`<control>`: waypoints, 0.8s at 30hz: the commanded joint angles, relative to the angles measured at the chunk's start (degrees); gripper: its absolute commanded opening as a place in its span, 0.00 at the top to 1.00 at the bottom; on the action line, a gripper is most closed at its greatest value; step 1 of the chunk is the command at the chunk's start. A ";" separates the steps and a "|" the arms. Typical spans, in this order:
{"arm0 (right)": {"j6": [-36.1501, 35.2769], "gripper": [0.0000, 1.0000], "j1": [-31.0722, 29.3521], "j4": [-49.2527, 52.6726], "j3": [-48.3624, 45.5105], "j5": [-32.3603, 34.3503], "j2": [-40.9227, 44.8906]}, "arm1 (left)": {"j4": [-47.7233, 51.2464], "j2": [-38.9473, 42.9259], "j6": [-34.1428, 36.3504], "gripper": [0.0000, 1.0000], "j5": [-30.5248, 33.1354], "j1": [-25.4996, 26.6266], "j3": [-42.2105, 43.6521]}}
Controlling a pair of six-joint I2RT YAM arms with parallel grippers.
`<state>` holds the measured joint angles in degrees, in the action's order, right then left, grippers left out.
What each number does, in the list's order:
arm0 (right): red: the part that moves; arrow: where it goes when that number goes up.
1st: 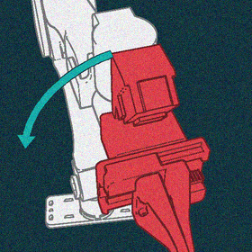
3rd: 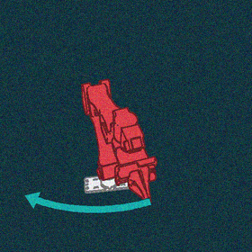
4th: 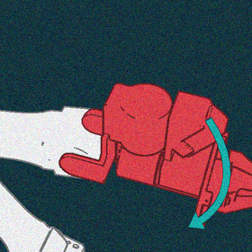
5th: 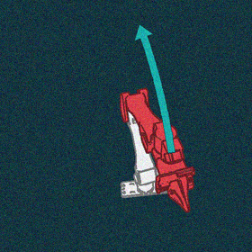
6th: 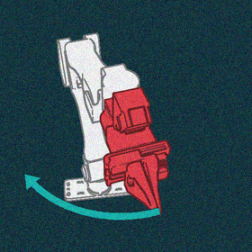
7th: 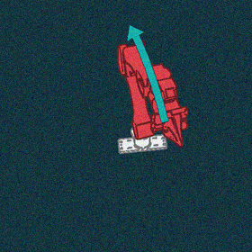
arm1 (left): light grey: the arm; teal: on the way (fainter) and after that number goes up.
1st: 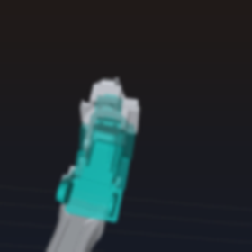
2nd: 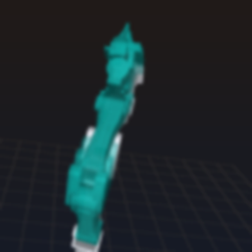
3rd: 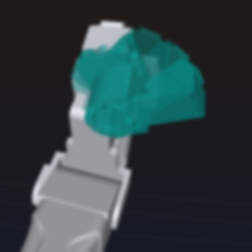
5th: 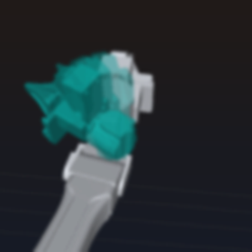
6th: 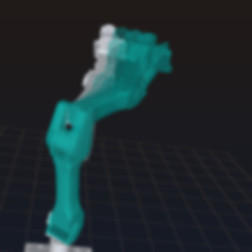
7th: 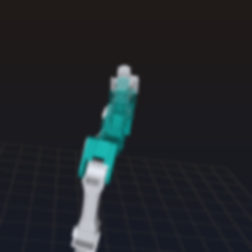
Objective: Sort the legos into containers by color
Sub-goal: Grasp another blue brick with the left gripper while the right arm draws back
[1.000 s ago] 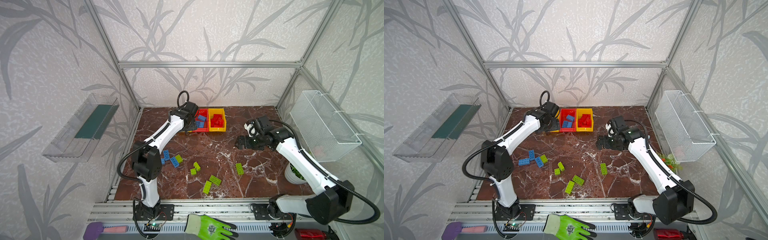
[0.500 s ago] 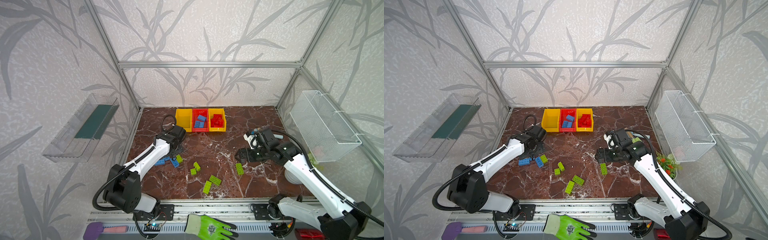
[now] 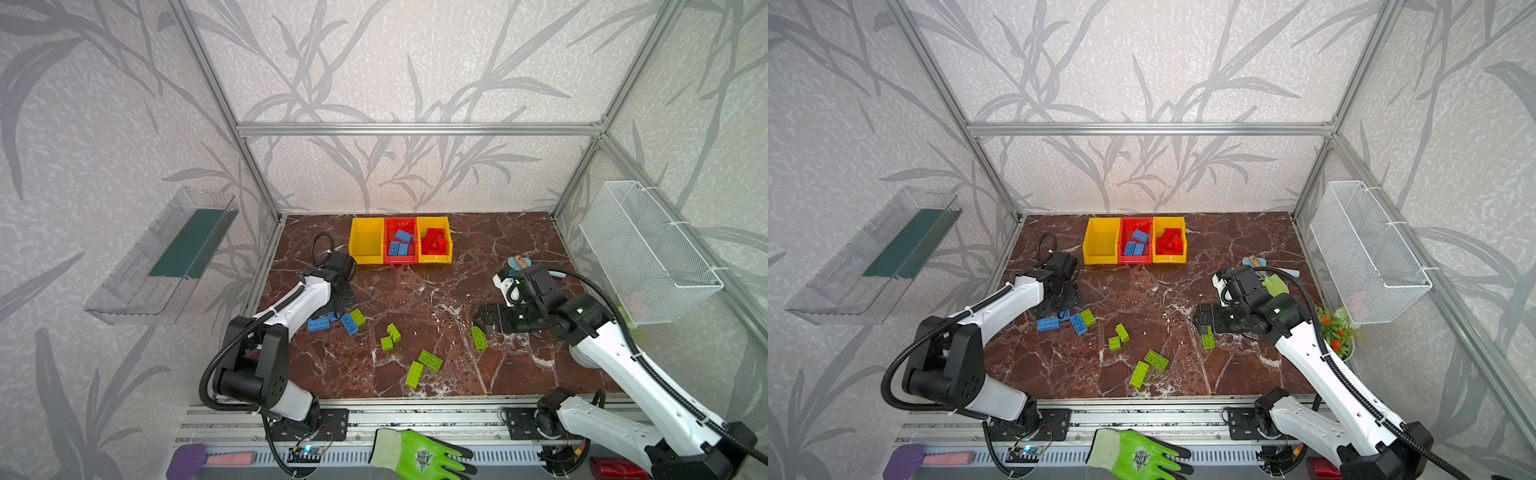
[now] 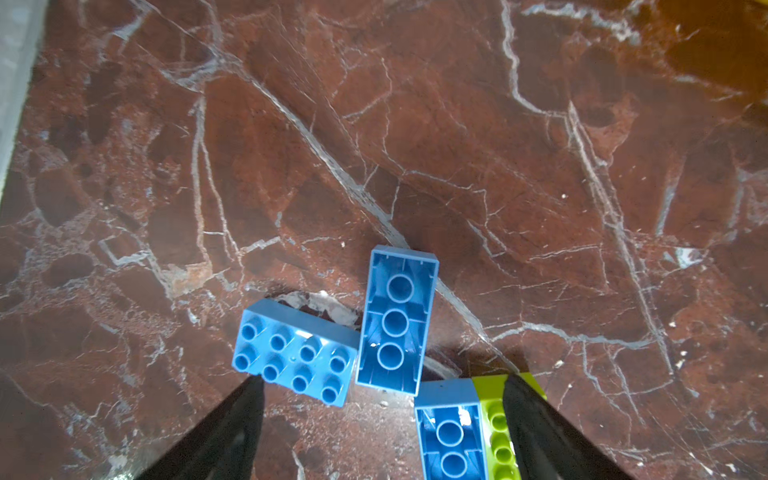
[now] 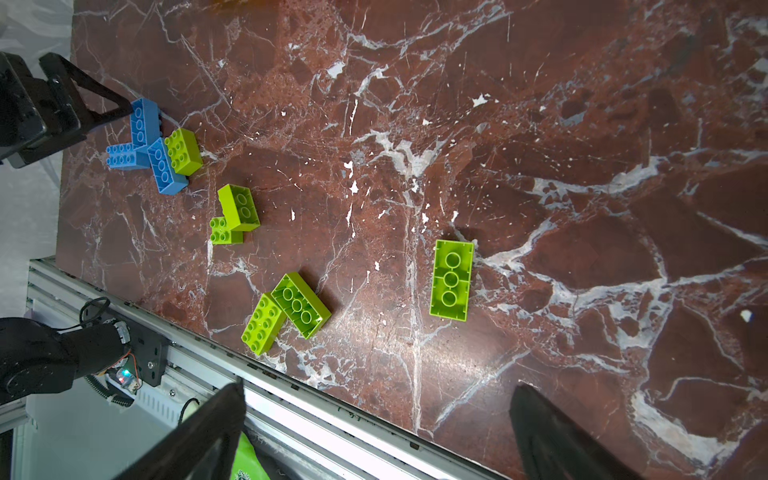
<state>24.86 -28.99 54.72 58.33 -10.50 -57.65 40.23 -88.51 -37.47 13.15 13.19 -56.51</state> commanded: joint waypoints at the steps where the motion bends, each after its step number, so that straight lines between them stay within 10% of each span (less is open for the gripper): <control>1: 1.57 0.00 -0.57 1.01 1.28 1.41 -0.51 | -2.08 -2.27 2.15 0.13 -1.77 -0.61 -0.71; 24: 0.39 0.00 -1.94 3.32 8.07 3.31 -8.99 | -6.50 -11.56 1.23 0.68 -6.02 -2.81 -1.47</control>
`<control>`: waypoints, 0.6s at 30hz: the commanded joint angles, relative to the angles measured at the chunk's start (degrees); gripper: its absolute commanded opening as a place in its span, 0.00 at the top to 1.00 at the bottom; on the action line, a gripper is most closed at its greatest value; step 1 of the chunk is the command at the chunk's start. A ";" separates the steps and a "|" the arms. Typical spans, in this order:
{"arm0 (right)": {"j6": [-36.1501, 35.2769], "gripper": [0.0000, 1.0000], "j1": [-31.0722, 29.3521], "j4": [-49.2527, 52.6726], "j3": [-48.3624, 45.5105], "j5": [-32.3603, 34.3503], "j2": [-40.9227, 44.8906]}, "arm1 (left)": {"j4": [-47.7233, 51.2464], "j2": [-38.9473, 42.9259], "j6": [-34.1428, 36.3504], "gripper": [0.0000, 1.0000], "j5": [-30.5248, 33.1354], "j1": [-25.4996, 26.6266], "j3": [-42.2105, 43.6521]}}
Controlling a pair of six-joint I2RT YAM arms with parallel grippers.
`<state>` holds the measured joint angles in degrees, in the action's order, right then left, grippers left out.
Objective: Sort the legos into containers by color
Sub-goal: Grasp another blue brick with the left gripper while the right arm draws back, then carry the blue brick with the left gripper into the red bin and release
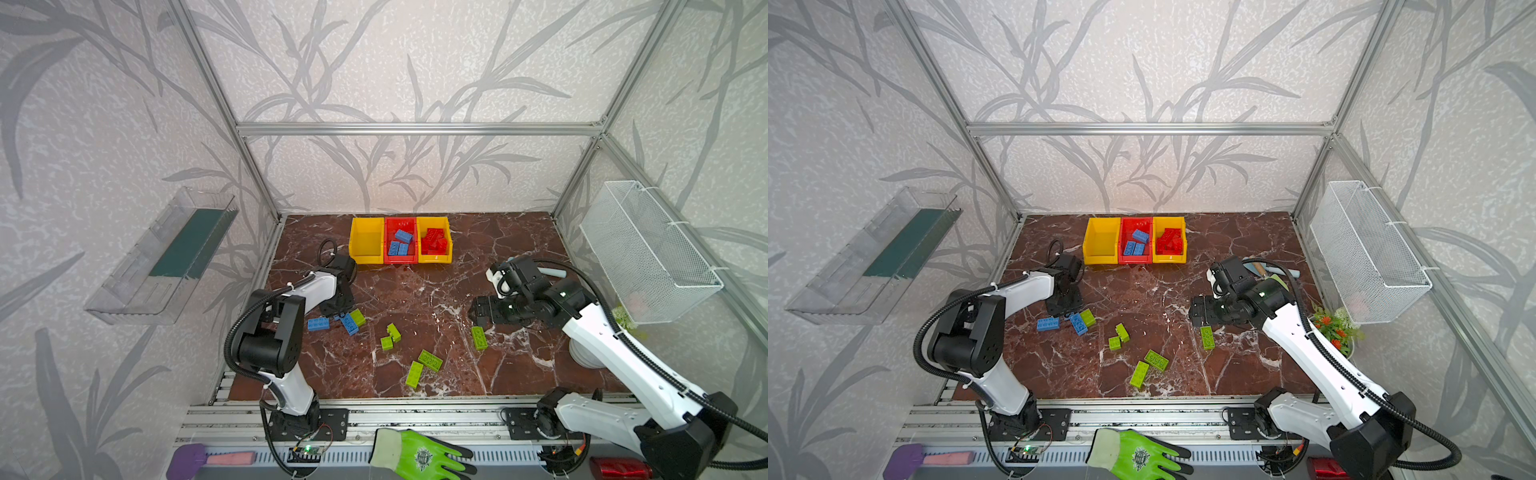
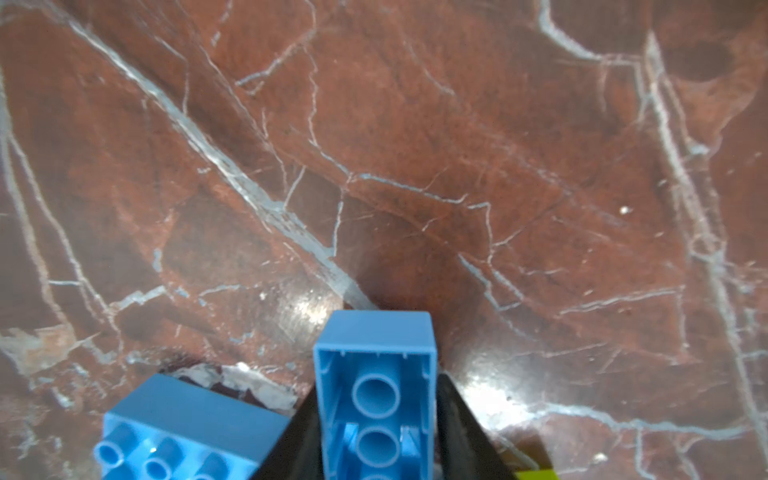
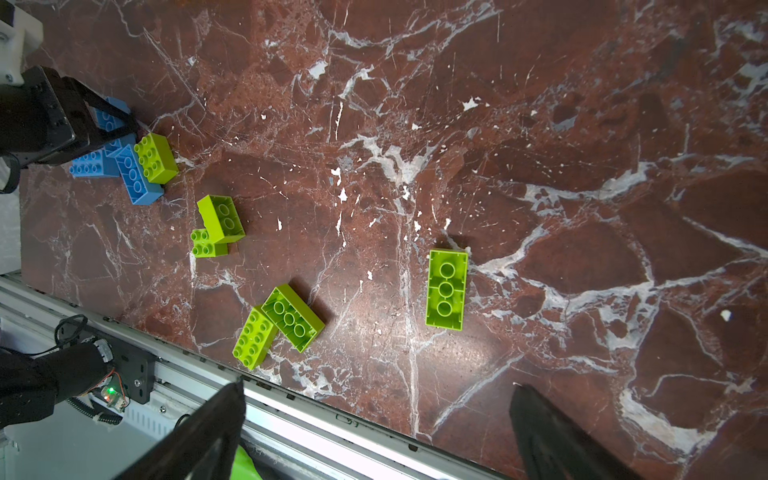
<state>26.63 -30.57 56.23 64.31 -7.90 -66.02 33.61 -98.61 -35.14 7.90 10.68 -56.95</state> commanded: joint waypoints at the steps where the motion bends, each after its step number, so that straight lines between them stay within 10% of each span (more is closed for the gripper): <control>1: -1.56 0.00 -0.37 1.87 2.54 0.78 -0.97 | 0.73 -1.42 -1.12 0.71 -0.89 -0.22 -1.75; 18: -3.04 0.00 -0.24 0.26 2.90 4.76 -0.34 | 14.10 -15.42 3.28 0.81 -0.99 12.81 -42.20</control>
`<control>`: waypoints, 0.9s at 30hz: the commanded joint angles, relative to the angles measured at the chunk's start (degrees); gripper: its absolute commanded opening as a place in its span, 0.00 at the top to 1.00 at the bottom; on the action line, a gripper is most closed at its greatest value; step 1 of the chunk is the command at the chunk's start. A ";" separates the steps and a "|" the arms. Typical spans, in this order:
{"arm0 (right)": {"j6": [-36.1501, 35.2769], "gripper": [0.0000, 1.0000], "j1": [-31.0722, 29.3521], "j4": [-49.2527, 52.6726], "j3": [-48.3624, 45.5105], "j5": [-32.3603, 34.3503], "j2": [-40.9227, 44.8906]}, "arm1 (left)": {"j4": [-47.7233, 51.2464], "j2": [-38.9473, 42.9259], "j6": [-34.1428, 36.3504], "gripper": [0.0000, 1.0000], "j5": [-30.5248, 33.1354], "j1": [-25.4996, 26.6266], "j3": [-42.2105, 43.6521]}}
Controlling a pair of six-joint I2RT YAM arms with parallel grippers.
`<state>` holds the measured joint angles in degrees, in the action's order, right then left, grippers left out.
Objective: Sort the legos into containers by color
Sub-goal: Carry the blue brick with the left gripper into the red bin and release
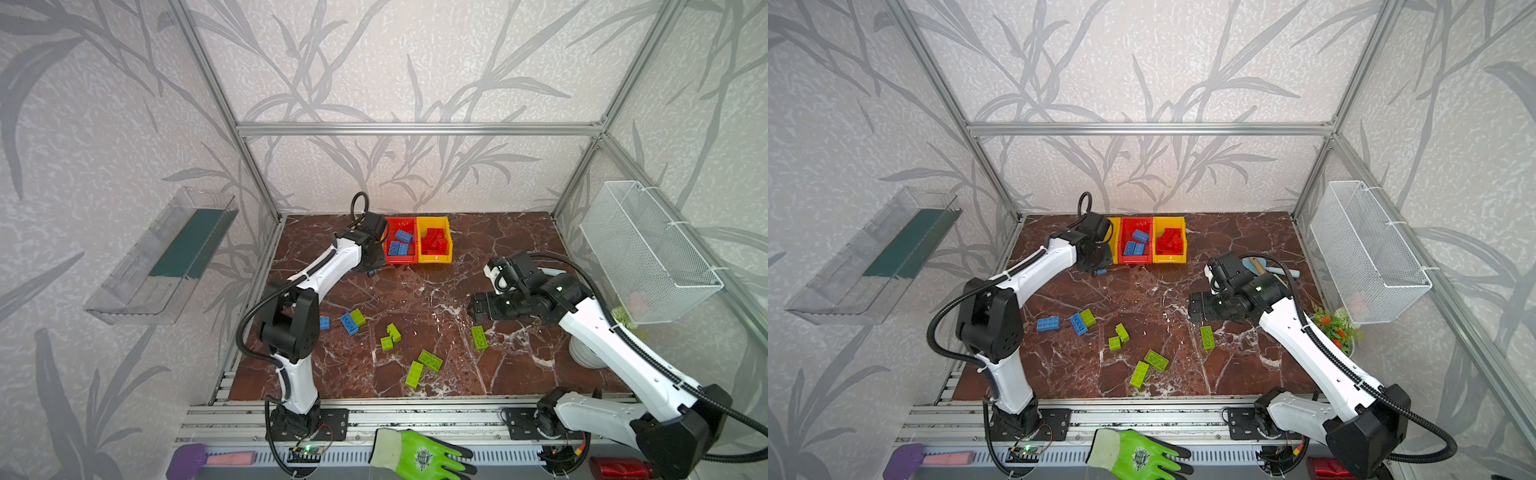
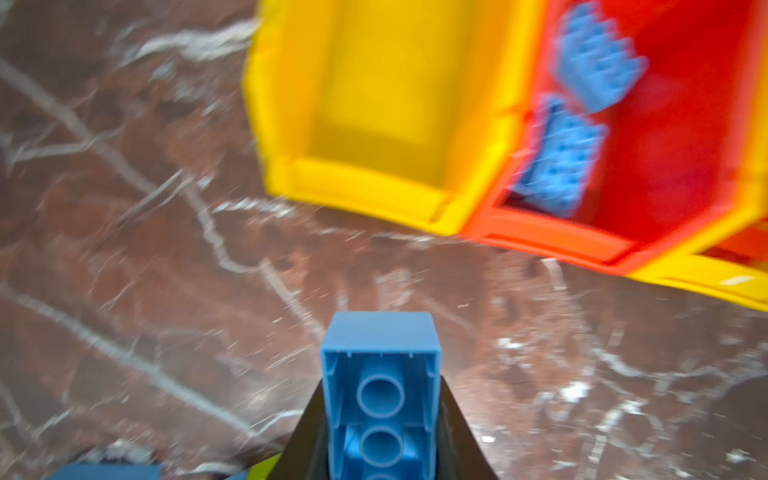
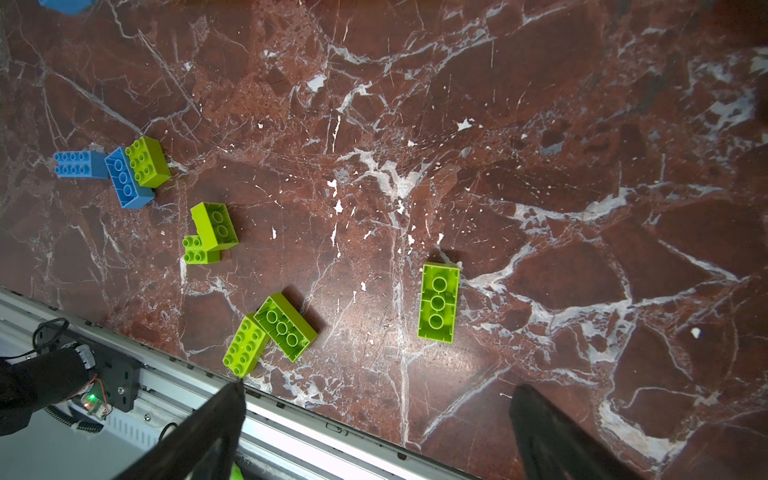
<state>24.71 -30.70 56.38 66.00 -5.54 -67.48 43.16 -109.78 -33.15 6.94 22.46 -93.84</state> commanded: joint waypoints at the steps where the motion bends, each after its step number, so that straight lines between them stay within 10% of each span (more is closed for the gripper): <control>1: -1.52 0.00 -0.07 0.22 1.41 3.07 1.21 | 5.55 -6.74 1.70 0.81 0.02 1.36 -9.06; 15: -3.42 0.01 4.21 2.21 3.50 8.48 1.57 | 16.48 -36.24 5.69 0.77 -5.01 1.48 -56.27; 20: -2.96 0.01 6.38 2.41 3.61 8.62 1.34 | 13.26 -38.58 4.38 0.16 -6.41 0.42 -59.01; 27: -3.04 0.01 7.20 2.15 4.25 7.66 -0.39 | 12.76 -34.52 4.37 0.06 -6.26 0.04 -57.99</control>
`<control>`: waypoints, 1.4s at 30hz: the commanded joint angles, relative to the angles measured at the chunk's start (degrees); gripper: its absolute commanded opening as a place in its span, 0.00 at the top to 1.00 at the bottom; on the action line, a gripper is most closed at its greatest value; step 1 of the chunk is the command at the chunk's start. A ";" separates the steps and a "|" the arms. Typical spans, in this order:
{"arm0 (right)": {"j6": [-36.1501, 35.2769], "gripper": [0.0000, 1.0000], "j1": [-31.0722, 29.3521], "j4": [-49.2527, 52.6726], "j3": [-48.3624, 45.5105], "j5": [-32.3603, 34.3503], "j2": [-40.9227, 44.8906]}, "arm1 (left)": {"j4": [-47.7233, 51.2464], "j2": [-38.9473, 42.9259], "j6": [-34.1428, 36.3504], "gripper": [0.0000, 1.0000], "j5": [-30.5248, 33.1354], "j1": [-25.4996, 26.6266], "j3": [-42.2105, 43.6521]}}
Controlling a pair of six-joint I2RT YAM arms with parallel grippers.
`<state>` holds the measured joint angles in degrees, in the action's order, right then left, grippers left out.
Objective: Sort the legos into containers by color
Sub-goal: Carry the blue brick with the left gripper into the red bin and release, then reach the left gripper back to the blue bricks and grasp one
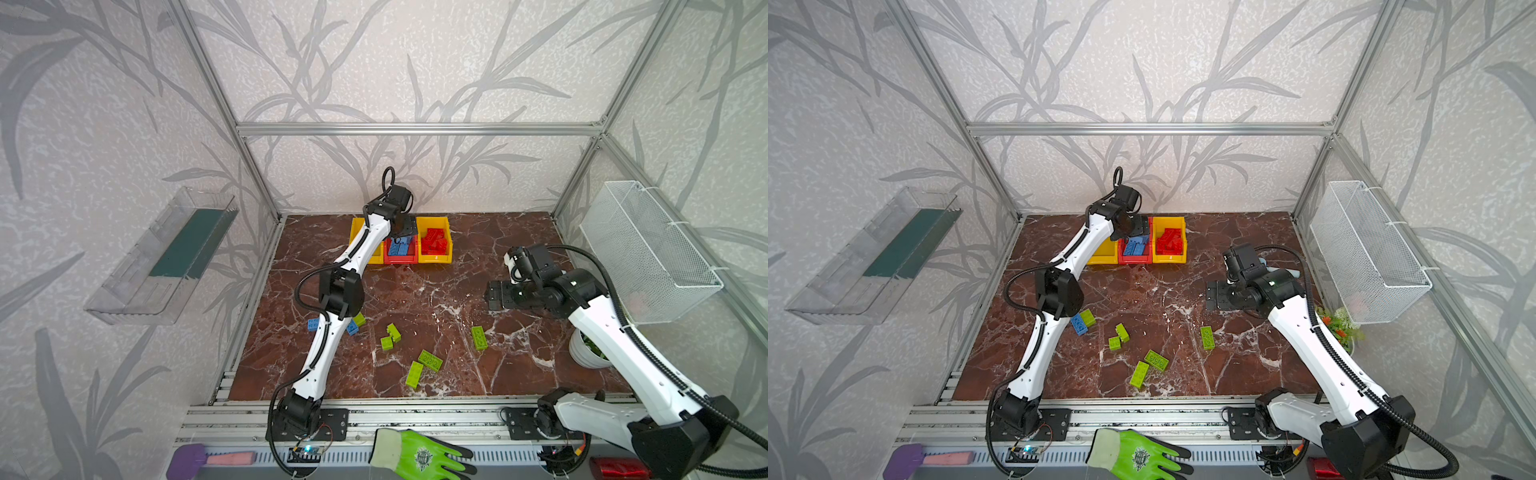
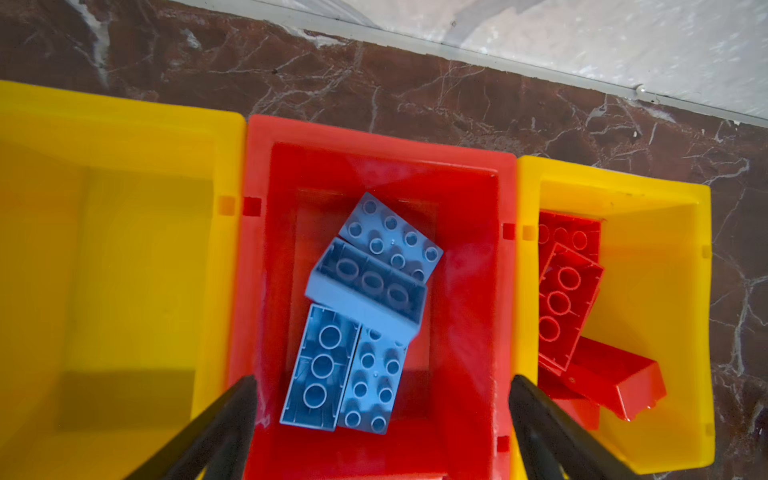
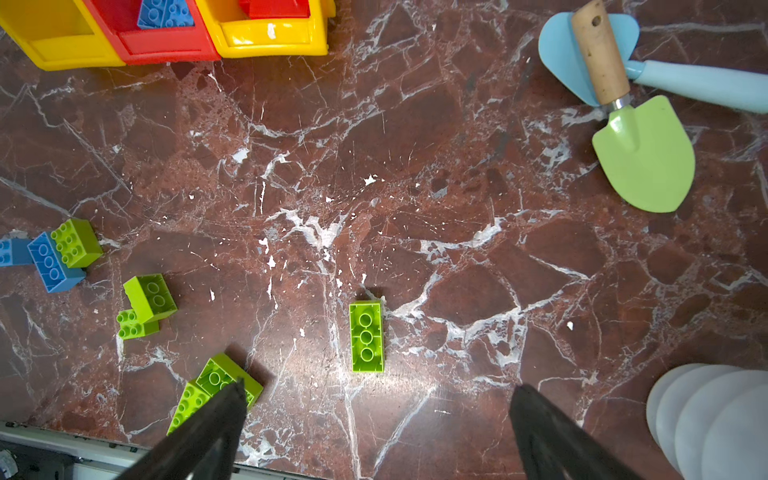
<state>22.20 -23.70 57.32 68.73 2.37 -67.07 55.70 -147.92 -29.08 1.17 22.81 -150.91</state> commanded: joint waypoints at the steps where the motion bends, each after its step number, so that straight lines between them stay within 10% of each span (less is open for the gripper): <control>1: -0.57 0.01 0.18 1.00 1.53 -0.79 -1.10 | 0.58 4.90 -0.08 0.06 -0.47 -0.36 -0.26; 6: -0.90 0.01 0.19 -0.47 0.49 -4.01 -1.59 | -0.54 15.25 -4.71 0.06 1.89 -0.36 12.32; 14: -1.99 0.01 -0.09 -3.69 -3.44 -11.02 0.00 | -5.41 45.23 -19.78 0.06 13.35 -1.44 55.54; 26: -3.39 0.01 -2.81 -5.79 -7.65 -15.99 3.55 | -7.29 93.62 -50.39 0.07 14.14 -2.86 111.11; 33: -2.27 0.01 -7.04 -6.12 -8.04 -15.52 3.84 | -4.98 107.73 -58.03 0.12 13.80 -5.05 121.20; 42: -0.61 0.01 -8.33 -5.43 -7.27 -12.83 5.28 | -12.88 99.64 -53.42 0.12 8.48 -11.73 120.01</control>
<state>20.78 -31.79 51.68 61.21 -11.90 -63.07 46.41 -45.71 -83.00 11.70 13.06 -29.74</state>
